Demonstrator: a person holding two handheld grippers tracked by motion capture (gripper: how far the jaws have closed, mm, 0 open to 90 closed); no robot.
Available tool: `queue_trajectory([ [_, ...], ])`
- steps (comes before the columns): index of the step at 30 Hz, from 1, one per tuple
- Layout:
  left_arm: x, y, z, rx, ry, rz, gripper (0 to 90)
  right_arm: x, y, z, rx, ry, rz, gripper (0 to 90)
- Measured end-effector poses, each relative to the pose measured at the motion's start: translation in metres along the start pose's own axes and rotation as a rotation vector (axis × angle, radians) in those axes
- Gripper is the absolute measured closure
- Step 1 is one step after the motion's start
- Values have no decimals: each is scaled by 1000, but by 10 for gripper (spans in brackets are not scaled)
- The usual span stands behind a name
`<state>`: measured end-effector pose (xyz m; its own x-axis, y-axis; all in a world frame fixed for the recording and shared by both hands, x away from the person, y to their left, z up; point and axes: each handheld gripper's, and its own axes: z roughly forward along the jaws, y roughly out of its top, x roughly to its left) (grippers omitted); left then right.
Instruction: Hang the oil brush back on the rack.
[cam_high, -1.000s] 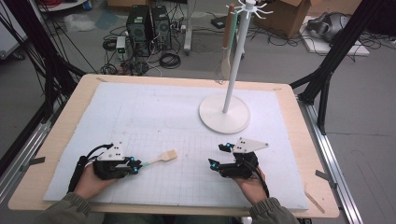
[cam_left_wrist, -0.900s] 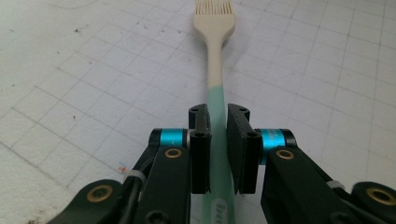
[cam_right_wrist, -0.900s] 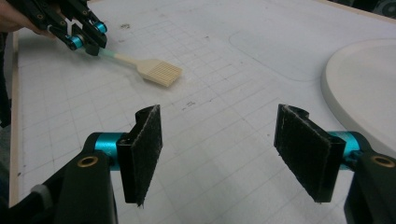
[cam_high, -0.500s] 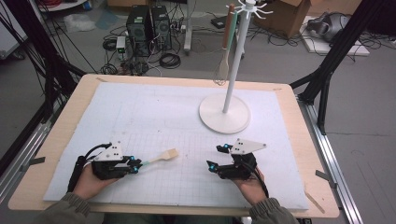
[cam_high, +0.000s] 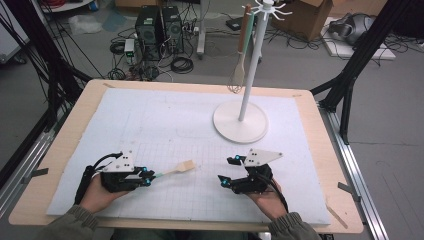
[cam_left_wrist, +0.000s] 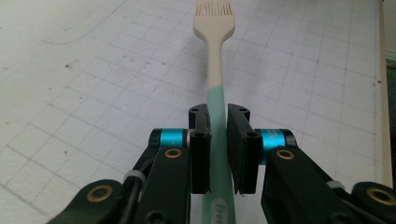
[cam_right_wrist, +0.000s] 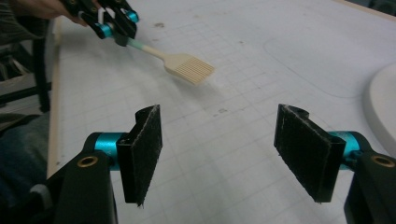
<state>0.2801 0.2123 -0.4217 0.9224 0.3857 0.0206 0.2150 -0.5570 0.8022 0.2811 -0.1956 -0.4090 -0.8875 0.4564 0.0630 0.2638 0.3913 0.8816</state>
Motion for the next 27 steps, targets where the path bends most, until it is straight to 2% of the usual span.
queue_trajectory([
  [4,0,2,1,-2,-16,4,795,2,6,0,5,27,-27,315],
  [17,-6,19,7,-17,-59,48,795,7,28,10,35,74,-100,317],
  [27,-10,33,11,-24,-83,73,795,9,37,20,56,103,-123,318],
])
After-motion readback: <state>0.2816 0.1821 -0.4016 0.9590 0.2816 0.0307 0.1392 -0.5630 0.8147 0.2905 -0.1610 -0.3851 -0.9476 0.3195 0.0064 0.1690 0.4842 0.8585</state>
